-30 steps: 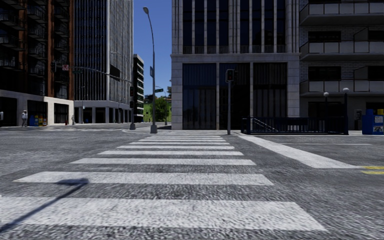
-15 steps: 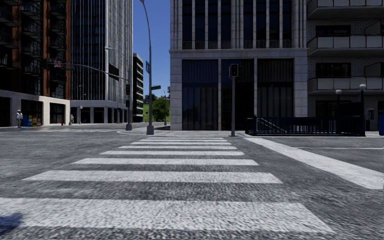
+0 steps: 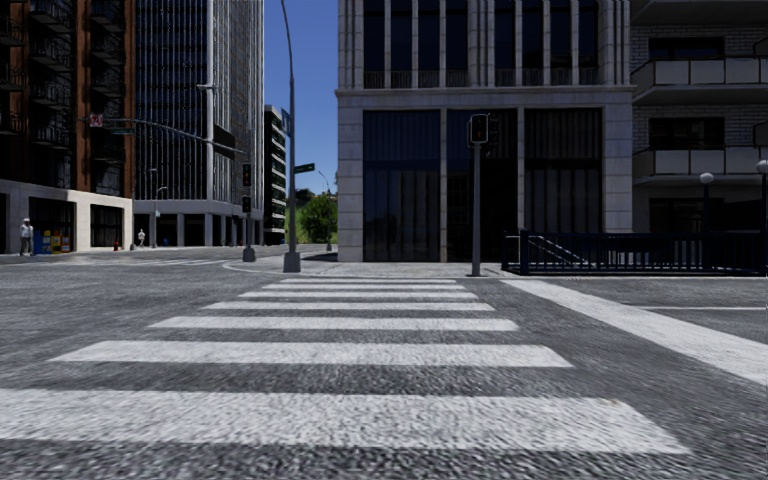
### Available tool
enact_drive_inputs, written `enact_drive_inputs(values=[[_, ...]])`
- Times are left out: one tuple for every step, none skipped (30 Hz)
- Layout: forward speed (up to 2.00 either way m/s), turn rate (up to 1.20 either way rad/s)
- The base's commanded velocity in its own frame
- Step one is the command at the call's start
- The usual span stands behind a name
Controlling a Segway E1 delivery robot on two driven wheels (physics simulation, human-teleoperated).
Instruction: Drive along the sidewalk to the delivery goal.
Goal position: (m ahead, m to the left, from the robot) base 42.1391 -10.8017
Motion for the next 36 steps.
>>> enact_drive_inputs(values=[[2.00,0.00],[2.00,0.00],[2.00,0.00],[2.00,0.00],[2.00,0.00],[2.00,0.00],[2.00,0.00],[2.00,0.00],[2.00,0.00],[2.00,0.00],[2.00,0.00],[2.00,0.00],[2.00,0.02],[2.00,0.02],[2.00,0.07],[2.00,0.12],[2.00,0.14],[2.00,0.14],[2.00,0.14],[2.00,0.15],[2.00,0.17],[2.00,0.19],[2.00,0.20],[2.00,0.20],[2.00,0.20],[2.00,0.20],[2.00,0.20],[2.00,0.20],[2.00,0.20],[2.00,0.20],[2.00,0.20],[2.00,0.20],[2.00,0.21],[2.00,0.21],[2.00,0.21],[2.00,0.22]])
